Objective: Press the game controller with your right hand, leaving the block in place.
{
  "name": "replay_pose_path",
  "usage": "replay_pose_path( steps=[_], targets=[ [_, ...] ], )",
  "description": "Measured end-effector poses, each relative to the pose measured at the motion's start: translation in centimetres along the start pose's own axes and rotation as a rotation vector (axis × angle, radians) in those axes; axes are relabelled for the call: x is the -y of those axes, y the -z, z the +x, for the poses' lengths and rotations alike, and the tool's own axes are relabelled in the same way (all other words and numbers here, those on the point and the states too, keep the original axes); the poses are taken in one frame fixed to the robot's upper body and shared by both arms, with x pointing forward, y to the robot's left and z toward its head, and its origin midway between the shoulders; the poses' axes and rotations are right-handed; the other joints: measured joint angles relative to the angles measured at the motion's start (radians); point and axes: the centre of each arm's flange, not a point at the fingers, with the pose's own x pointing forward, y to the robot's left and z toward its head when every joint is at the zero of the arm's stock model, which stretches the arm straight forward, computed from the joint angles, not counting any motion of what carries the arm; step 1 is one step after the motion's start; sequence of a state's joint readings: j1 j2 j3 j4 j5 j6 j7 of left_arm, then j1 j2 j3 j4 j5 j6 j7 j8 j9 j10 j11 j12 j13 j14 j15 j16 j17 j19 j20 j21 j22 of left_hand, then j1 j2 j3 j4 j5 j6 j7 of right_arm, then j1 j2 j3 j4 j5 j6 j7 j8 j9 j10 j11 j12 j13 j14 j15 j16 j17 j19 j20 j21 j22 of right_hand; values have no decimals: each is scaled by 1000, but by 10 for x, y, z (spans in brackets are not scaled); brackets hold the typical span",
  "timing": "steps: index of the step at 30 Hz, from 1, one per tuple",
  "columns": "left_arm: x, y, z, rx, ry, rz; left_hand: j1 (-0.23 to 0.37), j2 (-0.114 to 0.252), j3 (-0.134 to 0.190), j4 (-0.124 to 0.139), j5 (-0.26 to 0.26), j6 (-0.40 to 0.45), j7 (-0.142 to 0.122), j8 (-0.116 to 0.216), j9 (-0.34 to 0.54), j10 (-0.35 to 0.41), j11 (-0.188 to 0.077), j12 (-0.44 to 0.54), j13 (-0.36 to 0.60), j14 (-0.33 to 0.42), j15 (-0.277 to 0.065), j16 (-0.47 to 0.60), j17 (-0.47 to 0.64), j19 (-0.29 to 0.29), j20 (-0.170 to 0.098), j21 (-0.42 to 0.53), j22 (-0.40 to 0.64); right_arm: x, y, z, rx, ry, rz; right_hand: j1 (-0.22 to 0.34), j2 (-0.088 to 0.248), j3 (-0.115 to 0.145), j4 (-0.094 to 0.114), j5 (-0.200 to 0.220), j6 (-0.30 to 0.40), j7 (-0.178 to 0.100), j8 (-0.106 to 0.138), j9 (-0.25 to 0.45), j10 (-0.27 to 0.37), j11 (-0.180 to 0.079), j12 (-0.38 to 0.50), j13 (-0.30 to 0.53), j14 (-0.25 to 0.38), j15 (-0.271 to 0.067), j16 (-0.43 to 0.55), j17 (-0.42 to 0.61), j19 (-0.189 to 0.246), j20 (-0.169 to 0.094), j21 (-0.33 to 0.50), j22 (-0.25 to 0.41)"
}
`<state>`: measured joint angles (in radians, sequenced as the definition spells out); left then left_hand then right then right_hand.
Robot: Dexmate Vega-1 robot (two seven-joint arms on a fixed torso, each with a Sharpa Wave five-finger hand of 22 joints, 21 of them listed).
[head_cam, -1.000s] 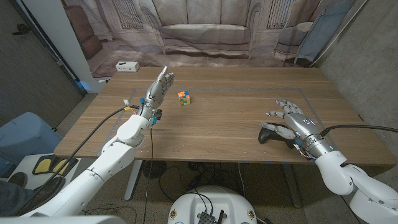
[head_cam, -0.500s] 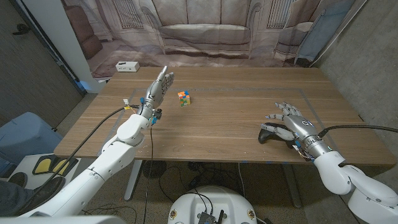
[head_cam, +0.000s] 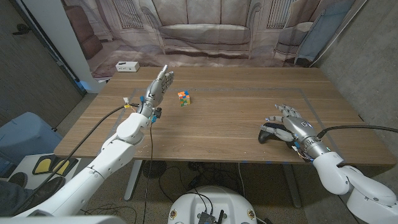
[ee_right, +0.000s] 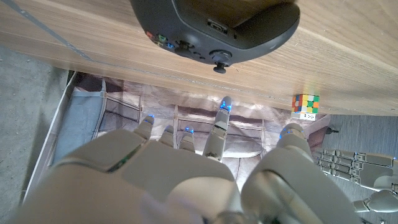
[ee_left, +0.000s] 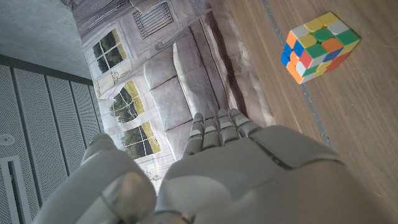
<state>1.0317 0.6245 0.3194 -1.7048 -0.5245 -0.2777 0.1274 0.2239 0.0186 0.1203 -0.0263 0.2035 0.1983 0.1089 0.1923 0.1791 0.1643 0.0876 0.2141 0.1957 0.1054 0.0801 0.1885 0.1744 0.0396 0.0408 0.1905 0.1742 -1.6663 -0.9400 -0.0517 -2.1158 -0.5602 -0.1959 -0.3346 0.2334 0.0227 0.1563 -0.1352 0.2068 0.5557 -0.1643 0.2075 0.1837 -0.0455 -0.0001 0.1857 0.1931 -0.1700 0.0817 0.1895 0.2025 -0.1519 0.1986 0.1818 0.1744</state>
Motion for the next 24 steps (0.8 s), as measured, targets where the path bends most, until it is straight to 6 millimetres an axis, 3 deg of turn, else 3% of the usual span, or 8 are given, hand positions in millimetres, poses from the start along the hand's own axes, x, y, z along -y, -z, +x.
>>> replay_pose_path(
  steps=[24],
  targets=[
    [-3, 7, 3, -7, -4, -13, 0, 0, 0, 0, -4, 0, 0, 0, 0, 0, 0, 1, 0, 0, 0, 0, 0, 0, 0, 0, 0, -5, 2, 4, -25, -30, -1, 0, 8, 3, -3, -4, 16, -2, 0, 0, 2, -9, 11, 0, 0, 0, 8, 0, 4, -4, 8, 0]
  ],
)
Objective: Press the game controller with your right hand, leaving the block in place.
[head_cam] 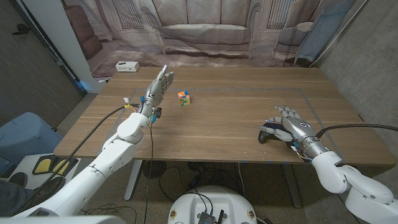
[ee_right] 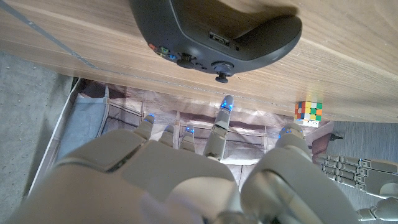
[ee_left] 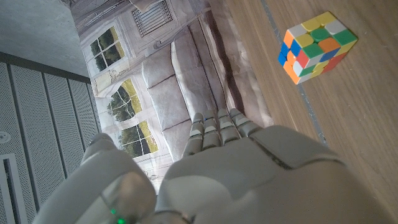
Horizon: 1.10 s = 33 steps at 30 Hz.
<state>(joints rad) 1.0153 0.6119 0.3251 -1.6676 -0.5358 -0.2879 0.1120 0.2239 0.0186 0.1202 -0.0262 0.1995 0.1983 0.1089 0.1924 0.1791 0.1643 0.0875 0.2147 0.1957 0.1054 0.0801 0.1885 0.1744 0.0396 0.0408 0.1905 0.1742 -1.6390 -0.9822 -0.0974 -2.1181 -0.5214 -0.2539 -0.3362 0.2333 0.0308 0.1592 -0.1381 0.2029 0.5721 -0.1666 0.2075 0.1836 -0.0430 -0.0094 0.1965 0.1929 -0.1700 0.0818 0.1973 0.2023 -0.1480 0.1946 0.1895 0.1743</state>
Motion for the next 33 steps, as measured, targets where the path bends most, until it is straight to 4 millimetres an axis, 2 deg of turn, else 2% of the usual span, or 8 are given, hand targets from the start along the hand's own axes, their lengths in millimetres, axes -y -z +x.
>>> replay_pose_path(
  steps=[16, 19, 22, 26, 33],
  targets=[
    [-1, 1, 6, 0, 5, -2, 0, 0, 0, 0, 0, 0, 0, 0, 0, 0, 0, 0, 0, 0, 0, 0, 0, -5, -5, 0, 0, -7, 4, 1, -21, -17, -1, 0, 0, 0, 0, 0, 27, -1, 4, 0, 24, -1, 11, 0, -2, -6, 8, 0, 16, 6, 8, 0],
    [-1, 2, 7, 0, 8, -2, 0, 0, 0, 0, 0, 0, 0, 0, 0, 0, 0, 0, 0, 0, 0, 0, 0, -5, -5, 0, 0, -7, 4, 0, -23, -15, -3, 0, 0, 0, 0, 0, 36, -1, 4, 0, 29, 4, 11, 0, -2, -9, 11, 0, 27, 5, 15, 0],
    [-1, 2, 8, -1, 8, -4, 0, 0, 0, 0, 0, 0, 0, 0, 0, 0, 0, 0, 0, 0, 0, 0, 0, -5, -5, 0, 0, -8, 5, 0, -24, -10, -5, 0, 0, 0, 0, 0, 39, 1, 4, 0, 36, -3, 19, 0, -2, -9, 14, 0, 38, 6, 15, 0],
    [-1, 3, 9, -2, 12, -4, 0, 0, 0, 0, 0, 0, 0, 0, 0, 0, 0, 0, 0, 0, 0, 0, 0, -5, -5, 0, 0, -9, 5, -1, -26, -8, -7, 0, 0, 0, 0, 0, 44, 3, 4, 0, 43, 4, 19, 0, 5, -16, 17, 0, 49, 6, 23, 0],
    [-1, 3, 10, -3, 18, -5, 0, 0, -4, -4, 0, 0, 0, 0, 0, 0, 0, 0, 0, 0, 0, 0, 0, -5, -5, 0, 0, -10, 5, -3, -25, -7, -11, 0, 0, 0, 0, 0, 51, 6, 4, 0, 49, -1, 27, 0, 11, -21, 21, 0, 61, 7, 23, 0]
  ],
)
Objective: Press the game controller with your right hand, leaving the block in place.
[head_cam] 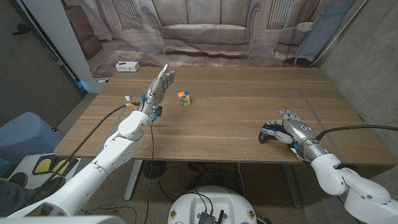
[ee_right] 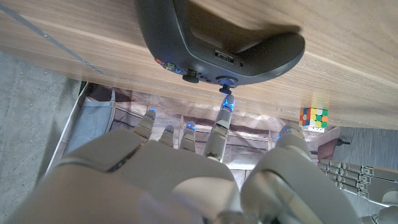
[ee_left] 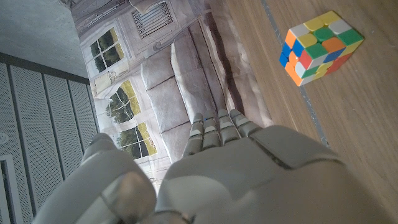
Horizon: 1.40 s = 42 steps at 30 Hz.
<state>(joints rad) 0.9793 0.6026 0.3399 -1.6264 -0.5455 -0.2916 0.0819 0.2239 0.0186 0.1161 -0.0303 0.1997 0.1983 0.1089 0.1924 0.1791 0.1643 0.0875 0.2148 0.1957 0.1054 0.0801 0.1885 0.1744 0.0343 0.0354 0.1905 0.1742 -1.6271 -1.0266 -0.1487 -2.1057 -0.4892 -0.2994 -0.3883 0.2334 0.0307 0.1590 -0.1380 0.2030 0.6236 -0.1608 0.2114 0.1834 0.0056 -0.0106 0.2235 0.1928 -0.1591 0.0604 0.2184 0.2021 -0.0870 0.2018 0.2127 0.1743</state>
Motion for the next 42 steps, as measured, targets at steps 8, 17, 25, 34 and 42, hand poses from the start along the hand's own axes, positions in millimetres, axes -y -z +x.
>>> replay_pose_path(
  steps=[8, 17, 25, 34, 42],
  targets=[
    [0, 0, 0, 0, 1, -1, -5, 5, 0, 0, 0, 4, -4, 0, 0, 0, 0, 0, 0, 0, 0, 0, 0, 0, 0, 0, 0, -1, 1, -1, -1, 6, 2, 0, 0, 0, 0, 0, 5, 5, 0, 0, 5, 5, 0, 0, 0, 0, 0, 0, 7, 0, 0, 0],
    [0, 0, 0, -1, 1, 0, -5, 5, 0, 0, 0, 4, -4, 0, 0, 6, -6, 0, 0, 0, 0, 0, 0, 0, 0, 0, 0, -2, 1, 0, 1, 3, -2, 0, 0, 0, 0, 0, 5, 5, 0, 1, 5, 5, 0, -2, 5, -5, 0, 5, 14, 0, 0, 0],
    [-1, 0, -1, -2, 1, 0, -5, 5, 0, 0, 0, 4, -4, 0, 0, 6, -6, 0, 0, 0, 0, 0, 0, 0, 0, 0, 0, -5, 4, 0, -16, -1, 31, 0, 0, 4, -4, 0, 13, 13, -4, 0, 11, 0, 0, -2, 11, -11, 0, 5, 25, 0, 7, 0],
    [-2, 1, -1, -3, -1, 1, -5, 5, 0, 0, 0, 4, -4, 0, 0, 6, -6, 0, 0, 0, 0, 0, 0, -3, 3, 0, 0, -8, 7, -2, -29, -3, 48, 0, 0, 4, -4, 0, 23, 16, -7, -5, 23, 1, 0, -2, 18, -11, 0, 5, 36, 0, 8, 0],
    [-2, 0, 0, -3, 0, 1, -5, 5, 0, 0, 0, 4, -4, 0, 0, 6, -6, 0, 0, 0, 0, 0, 0, -2, 3, 0, 0, -12, 11, -5, -41, -5, 59, 0, 0, 4, -4, 0, 27, 12, -4, -5, 32, 0, 0, -2, 24, -8, 0, 5, 48, -2, 8, 0]
  ],
)
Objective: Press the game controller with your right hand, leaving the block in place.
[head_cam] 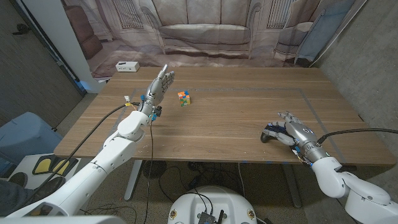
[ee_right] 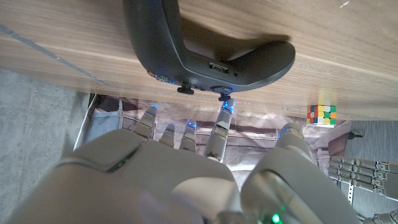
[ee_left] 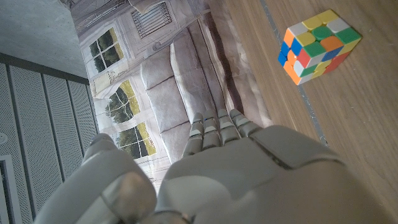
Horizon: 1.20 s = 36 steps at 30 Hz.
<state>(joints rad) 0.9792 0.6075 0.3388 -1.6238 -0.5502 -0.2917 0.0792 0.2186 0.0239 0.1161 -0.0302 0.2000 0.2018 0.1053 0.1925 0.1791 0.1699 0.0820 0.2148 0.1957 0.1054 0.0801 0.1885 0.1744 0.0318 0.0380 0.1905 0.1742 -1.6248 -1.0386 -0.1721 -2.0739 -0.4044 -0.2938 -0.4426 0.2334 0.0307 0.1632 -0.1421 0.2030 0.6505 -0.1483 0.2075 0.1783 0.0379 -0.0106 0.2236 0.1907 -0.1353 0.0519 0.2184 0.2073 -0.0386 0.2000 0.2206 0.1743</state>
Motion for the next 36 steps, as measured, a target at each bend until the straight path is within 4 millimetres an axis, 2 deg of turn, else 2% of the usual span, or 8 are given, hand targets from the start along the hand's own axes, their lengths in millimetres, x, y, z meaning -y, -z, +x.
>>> replay_pose_path(
  steps=[20, 36],
  targets=[
    [2, -1, -4, -2, -2, 3, 7, 7, -3, -3, 0, 0, 0, 0, 0, 0, 0, 0, 0, 0, 0, 0, 0, 0, 0, 0, 0, -9, 7, -3, -17, -19, 28, 4, -4, 0, 0, 0, 0, 0, -3, 1, 0, 0, 0, 0, 0, 0, 0, 0, 5, -5, 0, 0],
    [3, 0, -1, -4, 0, 2, 7, 7, -3, -3, 0, 4, -4, 0, 0, 0, 0, 0, 0, 0, 0, 0, 0, -5, 5, 0, 0, -5, 11, -3, -25, -13, 21, 4, -4, 0, 0, 0, 0, 0, -7, 1, 5, 5, 0, 0, 3, 3, 0, 0, 5, -5, 0, 0]
  ],
)
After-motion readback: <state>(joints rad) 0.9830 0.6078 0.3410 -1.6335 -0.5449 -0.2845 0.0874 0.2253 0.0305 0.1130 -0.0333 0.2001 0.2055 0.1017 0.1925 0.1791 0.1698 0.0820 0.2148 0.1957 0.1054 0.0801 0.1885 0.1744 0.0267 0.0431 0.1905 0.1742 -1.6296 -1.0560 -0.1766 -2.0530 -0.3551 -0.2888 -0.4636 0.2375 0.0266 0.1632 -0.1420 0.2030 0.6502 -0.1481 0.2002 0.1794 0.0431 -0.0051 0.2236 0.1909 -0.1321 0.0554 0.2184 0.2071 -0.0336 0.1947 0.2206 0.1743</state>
